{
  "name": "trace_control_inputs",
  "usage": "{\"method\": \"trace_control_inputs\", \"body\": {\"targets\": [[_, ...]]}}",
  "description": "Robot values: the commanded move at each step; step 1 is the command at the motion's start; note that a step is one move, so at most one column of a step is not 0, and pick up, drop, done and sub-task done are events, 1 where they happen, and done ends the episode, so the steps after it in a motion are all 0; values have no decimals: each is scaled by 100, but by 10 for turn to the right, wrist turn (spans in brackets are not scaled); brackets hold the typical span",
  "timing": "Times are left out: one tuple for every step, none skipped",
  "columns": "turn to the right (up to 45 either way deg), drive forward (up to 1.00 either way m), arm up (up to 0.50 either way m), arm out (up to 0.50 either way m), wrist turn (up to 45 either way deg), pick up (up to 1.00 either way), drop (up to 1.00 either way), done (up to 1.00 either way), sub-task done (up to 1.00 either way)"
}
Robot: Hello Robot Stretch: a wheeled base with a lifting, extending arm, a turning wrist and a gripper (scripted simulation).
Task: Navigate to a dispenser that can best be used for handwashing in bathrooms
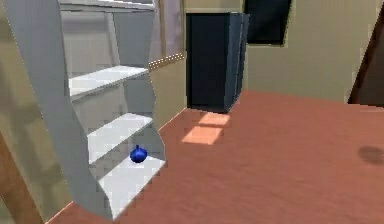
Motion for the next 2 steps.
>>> {"method": "trace_control_inputs", "body": {"targets": [[390, 0, 0, 0, 0, 0, 0, 0, 0], [0, 25, 0, 0, 0, 0, 0, 0, 0]]}}
